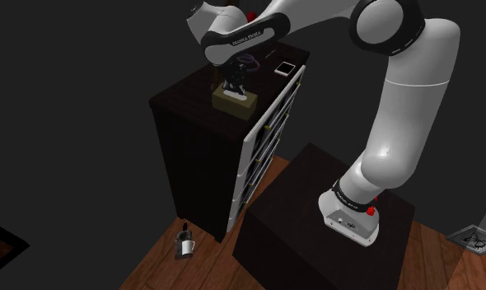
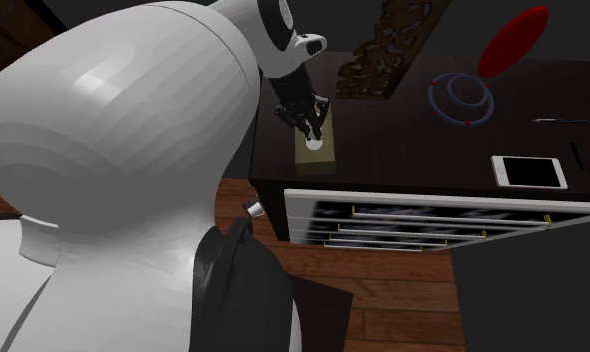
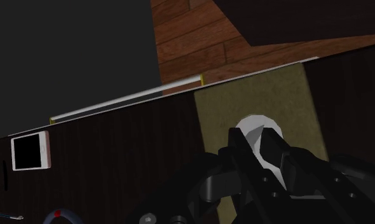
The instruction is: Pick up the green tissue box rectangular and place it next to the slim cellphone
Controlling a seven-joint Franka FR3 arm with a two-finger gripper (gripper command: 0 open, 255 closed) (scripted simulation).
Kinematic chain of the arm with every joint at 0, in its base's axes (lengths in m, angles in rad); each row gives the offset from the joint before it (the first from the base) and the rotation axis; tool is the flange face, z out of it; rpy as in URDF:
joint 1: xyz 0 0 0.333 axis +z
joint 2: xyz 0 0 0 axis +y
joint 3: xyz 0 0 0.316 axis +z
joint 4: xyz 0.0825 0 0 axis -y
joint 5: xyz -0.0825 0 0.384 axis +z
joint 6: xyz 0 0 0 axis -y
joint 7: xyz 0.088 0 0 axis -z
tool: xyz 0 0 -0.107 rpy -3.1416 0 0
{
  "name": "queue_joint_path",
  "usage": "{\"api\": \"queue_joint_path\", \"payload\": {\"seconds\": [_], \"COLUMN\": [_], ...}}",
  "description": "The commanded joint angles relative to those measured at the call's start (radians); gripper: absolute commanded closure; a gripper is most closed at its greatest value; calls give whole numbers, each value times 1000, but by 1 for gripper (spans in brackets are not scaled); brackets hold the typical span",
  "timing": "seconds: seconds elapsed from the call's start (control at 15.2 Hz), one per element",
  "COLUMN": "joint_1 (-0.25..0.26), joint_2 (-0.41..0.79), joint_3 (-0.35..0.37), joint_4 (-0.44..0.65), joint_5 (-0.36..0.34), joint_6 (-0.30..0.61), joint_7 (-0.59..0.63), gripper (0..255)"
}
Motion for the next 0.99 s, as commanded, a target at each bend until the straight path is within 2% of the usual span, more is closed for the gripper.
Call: {"api": "queue_joint_path", "payload": {"seconds": [0.0, 0.92], "joint_1": [1, 6], "joint_2": [3, -54], "joint_3": [1, 7], "joint_4": [-1, 90], "joint_5": [2, 18], "joint_6": [2, -131], "joint_7": [1, -63], "gripper": [255, 255]}}
